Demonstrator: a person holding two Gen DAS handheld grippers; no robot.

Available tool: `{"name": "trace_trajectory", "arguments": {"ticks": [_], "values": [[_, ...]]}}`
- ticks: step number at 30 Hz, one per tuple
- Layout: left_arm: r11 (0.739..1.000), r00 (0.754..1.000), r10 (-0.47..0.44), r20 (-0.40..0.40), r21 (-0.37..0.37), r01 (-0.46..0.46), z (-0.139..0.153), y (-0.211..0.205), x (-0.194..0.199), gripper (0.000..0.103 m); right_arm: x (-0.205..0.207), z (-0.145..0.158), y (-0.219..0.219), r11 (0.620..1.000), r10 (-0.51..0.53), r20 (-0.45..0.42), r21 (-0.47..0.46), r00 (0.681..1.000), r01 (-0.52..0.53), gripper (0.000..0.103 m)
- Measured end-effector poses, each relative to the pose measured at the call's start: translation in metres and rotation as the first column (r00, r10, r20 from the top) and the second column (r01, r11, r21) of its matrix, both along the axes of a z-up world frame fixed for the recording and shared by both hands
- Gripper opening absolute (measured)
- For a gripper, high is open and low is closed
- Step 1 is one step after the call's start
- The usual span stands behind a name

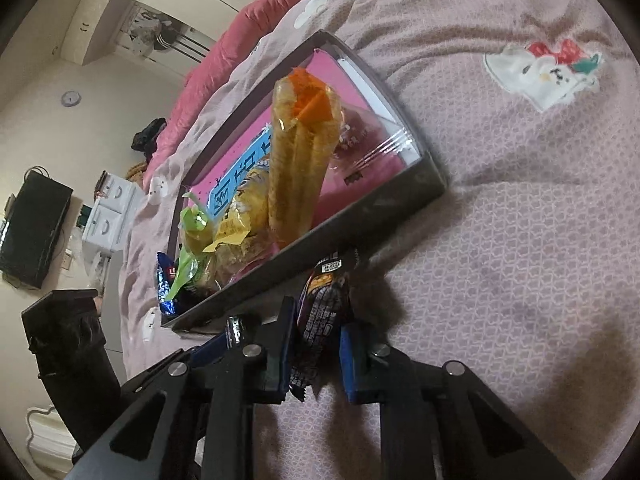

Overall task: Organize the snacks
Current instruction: 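Grasp the dark wrapped chocolate with the left tool while the right tool grasps the Snickers bar, then carry the chocolate and Snickers bar over the tray and release them with both tools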

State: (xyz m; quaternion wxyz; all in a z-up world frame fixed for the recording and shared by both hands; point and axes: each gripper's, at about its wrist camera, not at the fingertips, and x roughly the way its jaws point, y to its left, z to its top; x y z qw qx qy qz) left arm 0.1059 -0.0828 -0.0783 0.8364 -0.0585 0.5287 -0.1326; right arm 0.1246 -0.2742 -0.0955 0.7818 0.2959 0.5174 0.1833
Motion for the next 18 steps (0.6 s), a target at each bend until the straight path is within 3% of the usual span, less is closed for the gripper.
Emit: {"name": "trace_trajectory", "arguments": {"ticks": [9,18], "values": [[0.999,1.000,-0.010,0.017,-0.048,0.011,0.011,0.008,-0.011,0.035,-0.011,0.020,0.002,0.999,0.035,0.057,-0.025,0.998,-0.033,0.017],[0.998,0.996,0.004,0.090,-0.057,0.001,0.044,0.017,-0.021,0.035,-0.016,0.053,0.007,0.998,0.053,0.154,-0.034,0.987,-0.049,0.017]]}}
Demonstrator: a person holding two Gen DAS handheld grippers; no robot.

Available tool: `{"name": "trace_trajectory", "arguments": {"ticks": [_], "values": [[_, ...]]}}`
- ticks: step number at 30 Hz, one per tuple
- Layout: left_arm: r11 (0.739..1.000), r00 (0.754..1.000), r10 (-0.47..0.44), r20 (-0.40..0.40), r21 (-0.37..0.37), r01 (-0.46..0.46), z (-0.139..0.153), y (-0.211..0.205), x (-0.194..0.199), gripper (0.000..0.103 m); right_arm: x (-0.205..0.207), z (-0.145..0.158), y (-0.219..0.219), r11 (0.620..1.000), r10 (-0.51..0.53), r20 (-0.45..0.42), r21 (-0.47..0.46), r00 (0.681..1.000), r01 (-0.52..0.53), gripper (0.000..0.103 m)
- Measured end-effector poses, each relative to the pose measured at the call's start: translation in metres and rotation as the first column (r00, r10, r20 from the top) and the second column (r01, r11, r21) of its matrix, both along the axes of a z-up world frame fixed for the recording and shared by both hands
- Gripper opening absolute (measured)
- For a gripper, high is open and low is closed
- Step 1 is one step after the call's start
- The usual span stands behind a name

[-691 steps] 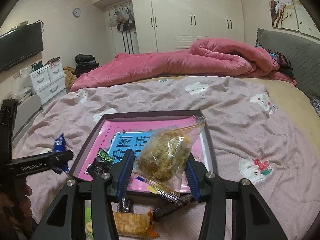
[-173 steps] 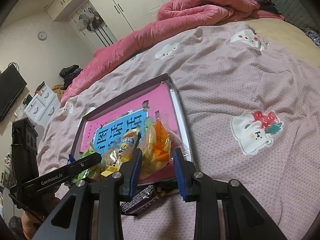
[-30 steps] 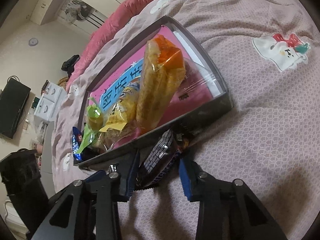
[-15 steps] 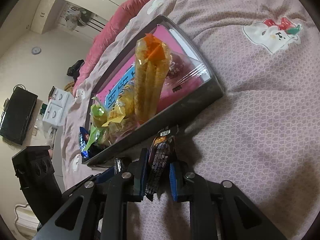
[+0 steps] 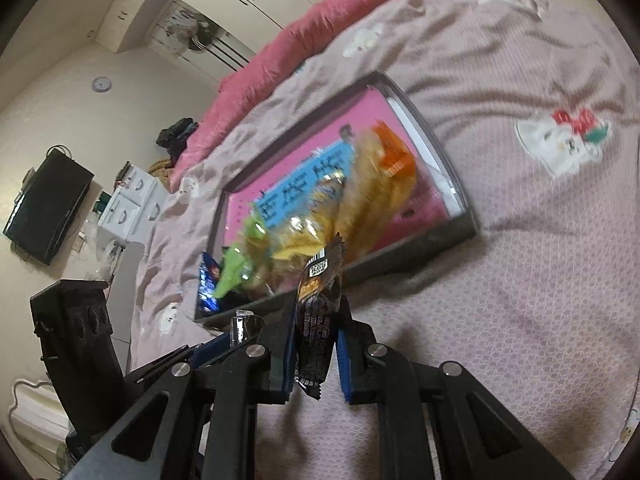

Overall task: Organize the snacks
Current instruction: 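Carry the chocolate and Snickers bar over the tray and release them with both tools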

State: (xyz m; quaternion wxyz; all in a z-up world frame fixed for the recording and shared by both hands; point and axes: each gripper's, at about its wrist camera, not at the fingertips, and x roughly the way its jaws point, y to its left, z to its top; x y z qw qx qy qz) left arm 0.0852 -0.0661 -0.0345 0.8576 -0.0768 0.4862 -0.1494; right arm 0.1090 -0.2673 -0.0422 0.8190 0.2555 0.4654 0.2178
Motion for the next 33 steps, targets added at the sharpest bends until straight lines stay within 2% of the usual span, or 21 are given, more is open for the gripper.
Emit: {"name": "trace_trajectory", "arguments": {"ticks": [12,20,23,26,33], "values": [[0.998,0.996,0.061,0.063,0.005,-0.061,0.027,0.019,0.002,0.035,0.010,0.028,0.012,1.000,0.005,0.073,0.011,0.997,-0.006,0.017],[0.994,0.991,0.104,0.086,0.006,-0.105,0.034,0.034,0.009,0.035,0.024,0.043,0.034,0.999,0.044,0.126,-0.037,0.991,-0.040,0.017],[0.991,0.988,0.127,0.084,0.018,-0.129,0.031,0.040,0.019,0.035,0.034,0.041,0.044,0.997,0.064,0.121,-0.048,0.991,-0.059,0.017],[0.990,0.987,0.140,0.080,0.022,-0.142,0.027,0.043,0.028,0.035,0.044,0.036,0.057,0.993,0.096,0.109,-0.073,0.989,-0.088,0.017],[0.988,0.988,0.151,0.045,0.027,-0.152,0.010,0.046,0.048,0.035,0.059,0.019,0.082,0.964,0.131,0.063,-0.239,0.989,-0.112,0.017]]}}
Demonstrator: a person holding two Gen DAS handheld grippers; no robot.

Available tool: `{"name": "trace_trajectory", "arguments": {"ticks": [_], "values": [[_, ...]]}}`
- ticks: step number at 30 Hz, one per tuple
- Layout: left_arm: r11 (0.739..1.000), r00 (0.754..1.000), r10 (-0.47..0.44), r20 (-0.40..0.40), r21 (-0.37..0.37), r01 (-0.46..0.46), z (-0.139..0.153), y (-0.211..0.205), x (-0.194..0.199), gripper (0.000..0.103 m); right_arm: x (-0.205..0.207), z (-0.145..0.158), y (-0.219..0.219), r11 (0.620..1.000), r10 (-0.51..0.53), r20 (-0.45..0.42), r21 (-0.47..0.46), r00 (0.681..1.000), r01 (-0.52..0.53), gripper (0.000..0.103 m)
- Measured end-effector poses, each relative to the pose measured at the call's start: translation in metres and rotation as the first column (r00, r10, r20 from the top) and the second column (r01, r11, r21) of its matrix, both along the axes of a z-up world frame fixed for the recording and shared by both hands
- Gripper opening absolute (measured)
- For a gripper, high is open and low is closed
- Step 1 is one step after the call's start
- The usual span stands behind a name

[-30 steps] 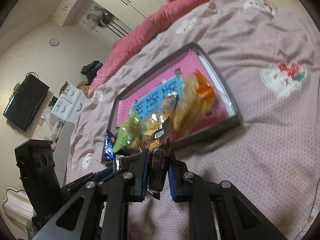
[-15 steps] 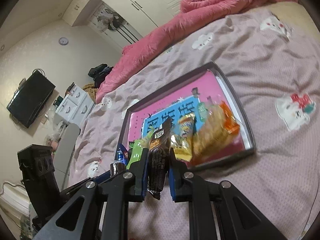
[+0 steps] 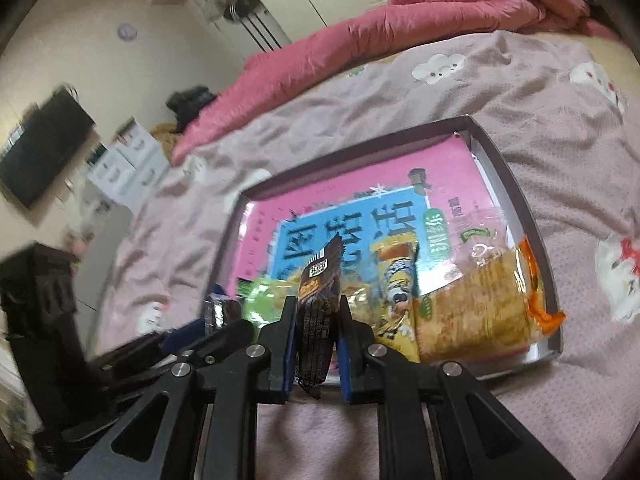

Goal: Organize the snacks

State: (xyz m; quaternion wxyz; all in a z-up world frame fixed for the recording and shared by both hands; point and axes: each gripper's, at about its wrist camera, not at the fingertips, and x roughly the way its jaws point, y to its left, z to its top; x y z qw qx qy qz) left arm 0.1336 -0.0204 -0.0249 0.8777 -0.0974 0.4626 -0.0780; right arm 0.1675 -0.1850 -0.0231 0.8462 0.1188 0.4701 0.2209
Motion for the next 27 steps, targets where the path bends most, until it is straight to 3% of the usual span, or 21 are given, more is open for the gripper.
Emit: {"name": "trace_trajectory", "arguments": {"ticks": [8,12,15,22,26,27], "values": [[0.999,1.000,0.006,0.000,-0.038,-0.006,-0.005,0.001,0.007,0.035,-0.001,0.007,-0.009,0.999,-0.036,0.039,-0.011,0.999,0.036,0.019],[0.999,1.000,0.014,0.015,-0.042,-0.014,-0.002,0.003,0.006,0.036,-0.003,0.012,-0.017,0.998,-0.055,0.057,-0.002,0.997,0.055,0.028],[0.999,0.999,0.021,0.034,-0.047,-0.019,0.004,0.005,0.003,0.049,-0.004,0.017,-0.023,0.997,-0.072,0.063,0.009,0.995,0.072,0.028],[0.999,0.998,0.033,0.057,-0.038,-0.031,0.018,0.006,-0.012,0.059,-0.024,0.032,-0.034,0.997,-0.072,0.097,0.008,0.993,0.072,0.043],[0.999,0.998,0.036,0.058,-0.013,-0.036,0.021,0.006,-0.028,0.065,-0.043,0.040,-0.034,0.998,-0.050,0.130,-0.032,0.990,0.055,0.045],[0.999,0.998,0.037,0.051,-0.008,-0.036,0.021,0.006,-0.032,0.066,-0.048,0.041,-0.033,0.998,-0.043,0.139,-0.046,0.989,0.050,0.050]]}}
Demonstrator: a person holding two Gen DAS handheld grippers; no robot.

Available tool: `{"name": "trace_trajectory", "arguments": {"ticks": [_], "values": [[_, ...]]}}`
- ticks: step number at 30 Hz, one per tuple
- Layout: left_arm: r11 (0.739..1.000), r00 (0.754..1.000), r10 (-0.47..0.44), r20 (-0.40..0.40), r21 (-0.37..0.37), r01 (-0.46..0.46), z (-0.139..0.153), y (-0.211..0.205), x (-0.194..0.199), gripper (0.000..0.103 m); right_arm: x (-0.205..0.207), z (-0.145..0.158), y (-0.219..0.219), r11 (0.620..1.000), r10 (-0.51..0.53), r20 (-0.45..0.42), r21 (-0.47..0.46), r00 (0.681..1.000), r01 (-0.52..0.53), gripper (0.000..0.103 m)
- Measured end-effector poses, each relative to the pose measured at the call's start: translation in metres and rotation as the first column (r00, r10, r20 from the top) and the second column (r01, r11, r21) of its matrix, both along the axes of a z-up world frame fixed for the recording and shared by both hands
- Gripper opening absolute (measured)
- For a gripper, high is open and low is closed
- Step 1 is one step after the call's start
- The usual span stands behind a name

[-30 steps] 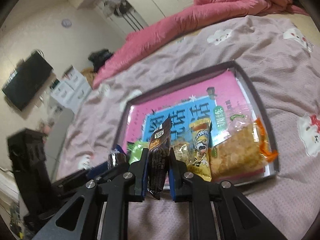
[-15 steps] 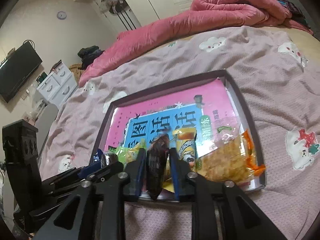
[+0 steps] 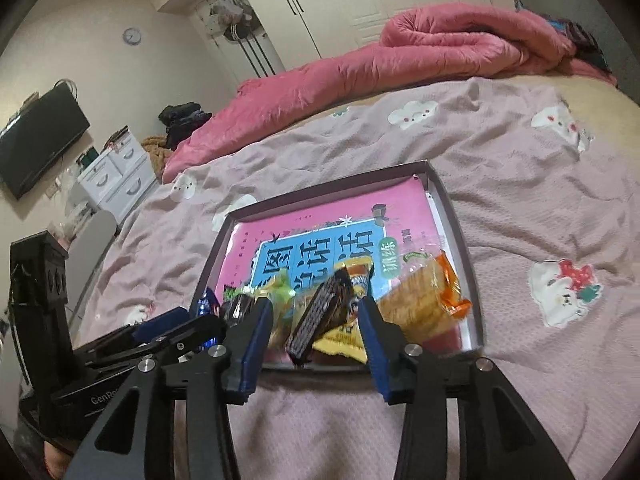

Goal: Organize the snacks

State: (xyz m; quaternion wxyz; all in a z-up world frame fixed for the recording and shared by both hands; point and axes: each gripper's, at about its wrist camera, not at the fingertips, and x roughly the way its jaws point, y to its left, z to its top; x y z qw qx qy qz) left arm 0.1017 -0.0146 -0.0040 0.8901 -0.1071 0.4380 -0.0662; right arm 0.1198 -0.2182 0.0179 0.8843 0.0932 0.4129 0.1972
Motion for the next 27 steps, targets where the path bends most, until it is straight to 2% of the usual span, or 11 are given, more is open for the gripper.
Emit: {"name": "trace_trajectory", "arguments": {"ticks": [1,10,19,27], "values": [[1.000,1.000,-0.002,-0.008,0.004,0.002,0.000,0.000,-0.004,0.067,-0.006,0.001,0.001,1.000,0.003,0.010,-0.024,1.000,-0.002,0.056],[0.995,0.999,0.042,-0.024,0.093,-0.040,0.001,-0.011,-0.049,0.075,-0.060,0.003,0.011,0.973,0.020,0.148,-0.229,0.989,0.014,0.073],[0.992,0.997,0.053,-0.064,0.122,-0.045,-0.009,-0.018,-0.077,0.077,-0.085,-0.009,-0.008,0.963,-0.052,0.129,-0.256,0.990,0.084,0.085],[0.989,0.996,0.066,-0.058,0.134,-0.058,-0.007,-0.018,-0.081,0.077,-0.090,-0.010,-0.016,0.963,-0.076,0.120,-0.247,0.990,0.104,0.089]]}}
